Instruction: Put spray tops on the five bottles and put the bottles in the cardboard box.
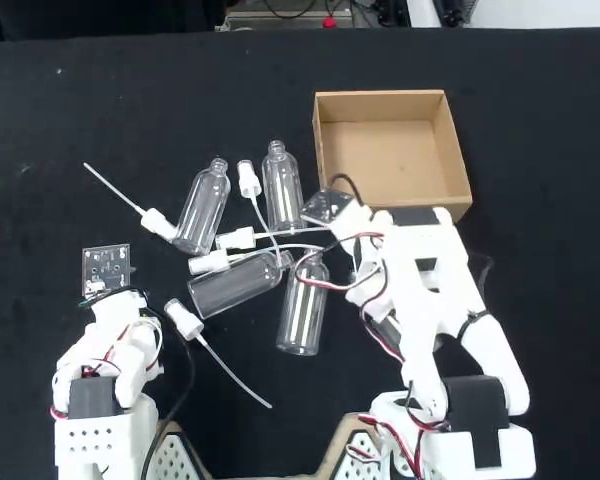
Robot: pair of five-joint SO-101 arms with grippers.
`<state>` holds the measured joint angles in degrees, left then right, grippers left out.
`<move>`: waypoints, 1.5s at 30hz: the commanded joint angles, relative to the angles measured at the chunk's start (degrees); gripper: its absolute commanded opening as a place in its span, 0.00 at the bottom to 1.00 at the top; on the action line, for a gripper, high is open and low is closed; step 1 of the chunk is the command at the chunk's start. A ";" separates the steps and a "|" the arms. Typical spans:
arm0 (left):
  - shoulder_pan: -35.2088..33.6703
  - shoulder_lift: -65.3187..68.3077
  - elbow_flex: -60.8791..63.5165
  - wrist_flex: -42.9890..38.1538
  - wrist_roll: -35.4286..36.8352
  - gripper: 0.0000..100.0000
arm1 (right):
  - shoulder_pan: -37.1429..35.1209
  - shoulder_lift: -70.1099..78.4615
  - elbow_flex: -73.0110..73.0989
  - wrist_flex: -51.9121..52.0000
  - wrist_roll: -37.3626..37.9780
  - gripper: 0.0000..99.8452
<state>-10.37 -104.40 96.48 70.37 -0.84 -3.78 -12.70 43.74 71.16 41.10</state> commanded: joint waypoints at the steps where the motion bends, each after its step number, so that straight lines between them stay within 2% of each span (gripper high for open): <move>1: 0.40 0.09 0.92 0.35 -0.09 0.03 | -0.88 -2.86 0.13 -2.90 -10.02 0.32; 9: 0.40 0.09 0.92 0.35 -0.09 0.03 | -0.97 -2.59 3.82 -4.13 -15.47 0.29; 17: 0.40 0.09 0.92 0.35 -0.09 0.03 | -0.97 -3.12 9.80 -13.63 -20.40 0.28; 22: 0.40 0.09 0.92 0.35 -0.09 0.03 | -0.97 -3.12 7.69 -14.42 -21.27 0.11; 25: 0.40 0.09 0.92 0.35 -0.09 0.03 | -0.53 -3.12 3.82 -10.99 -21.54 0.05; 35: 0.40 0.09 0.92 0.35 -0.09 0.03 | 0.79 -6.46 -21.58 12.57 -21.80 0.06; 42: 0.40 0.09 0.92 0.35 -0.09 0.03 | 0.62 -28.79 -17.19 13.45 -23.30 0.06; 45: 0.40 0.09 0.92 0.35 -0.09 0.03 | -1.67 -36.44 -15.16 13.54 -23.47 0.06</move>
<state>-10.37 -104.40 96.48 70.37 -0.84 -3.52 -40.75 28.26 84.35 18.15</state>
